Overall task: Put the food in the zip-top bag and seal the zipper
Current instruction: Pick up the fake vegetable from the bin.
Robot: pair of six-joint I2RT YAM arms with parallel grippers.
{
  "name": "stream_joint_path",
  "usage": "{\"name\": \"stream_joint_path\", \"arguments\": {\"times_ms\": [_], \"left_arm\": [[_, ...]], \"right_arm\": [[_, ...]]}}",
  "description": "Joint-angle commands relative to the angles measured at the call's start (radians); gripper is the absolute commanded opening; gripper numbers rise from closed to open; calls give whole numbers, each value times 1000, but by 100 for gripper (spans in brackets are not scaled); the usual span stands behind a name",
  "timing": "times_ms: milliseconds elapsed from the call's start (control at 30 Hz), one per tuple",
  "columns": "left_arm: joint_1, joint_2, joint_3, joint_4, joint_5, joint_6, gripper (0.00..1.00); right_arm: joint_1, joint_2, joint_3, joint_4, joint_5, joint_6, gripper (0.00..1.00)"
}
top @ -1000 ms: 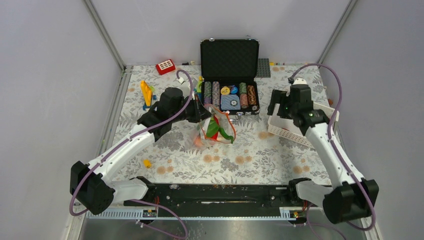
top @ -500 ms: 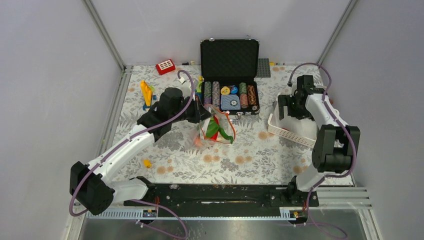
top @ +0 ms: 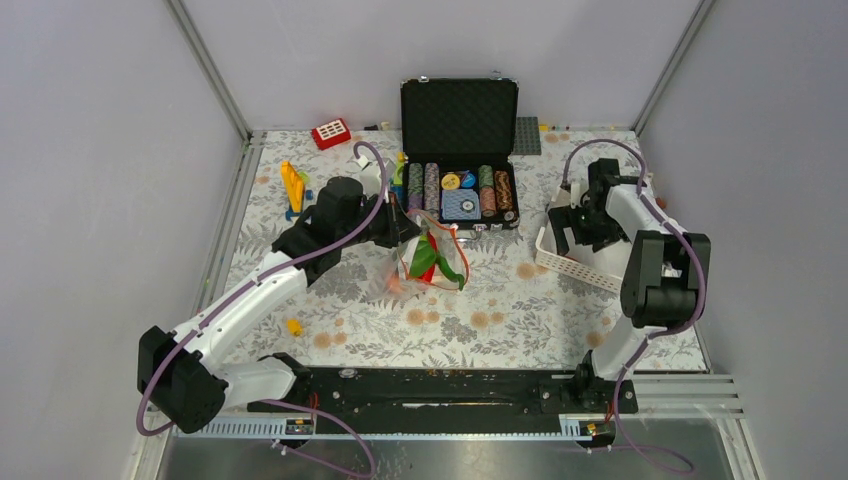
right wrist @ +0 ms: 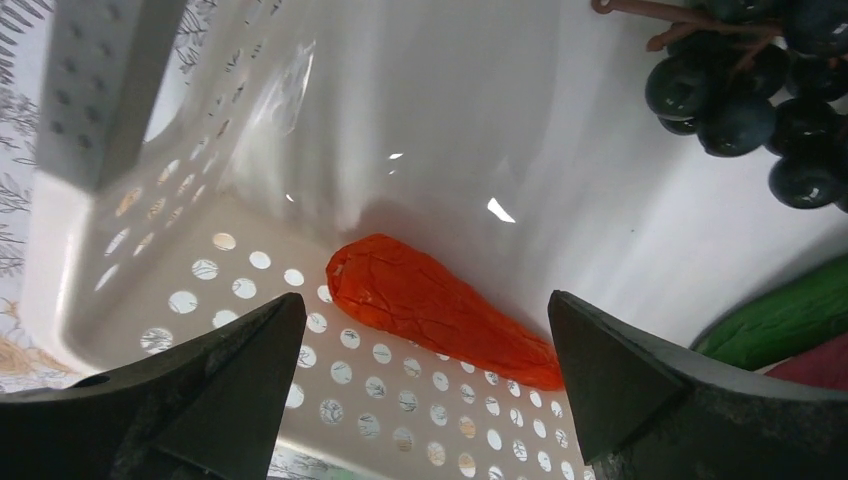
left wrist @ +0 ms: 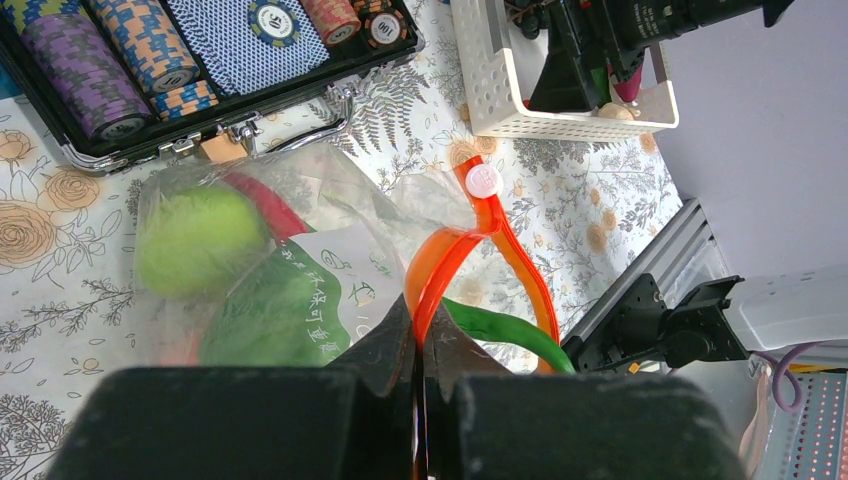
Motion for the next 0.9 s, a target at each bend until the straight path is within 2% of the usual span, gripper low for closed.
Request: {"name": "stream_joint_path", "arguments": {"times_ms": [0,267,533,733,867], "left_arm": [[8,-33,-7,70,27,11,0],[9,-29,-6,69,23,13,0],[11,-27,-4,67,16,13,0],[13,-37,-10,66,5,8,0],[14,-48,-15,66,-3,9,0]], "right_arm": [[-1,35,16,-30,6,-70,100],[-1,108,41,-46,133,-69,100],[-1,89,39,63,349,41,100],[-2,51,30,181,426,141,100],[-5,31,33,178,378,138,100]]}}
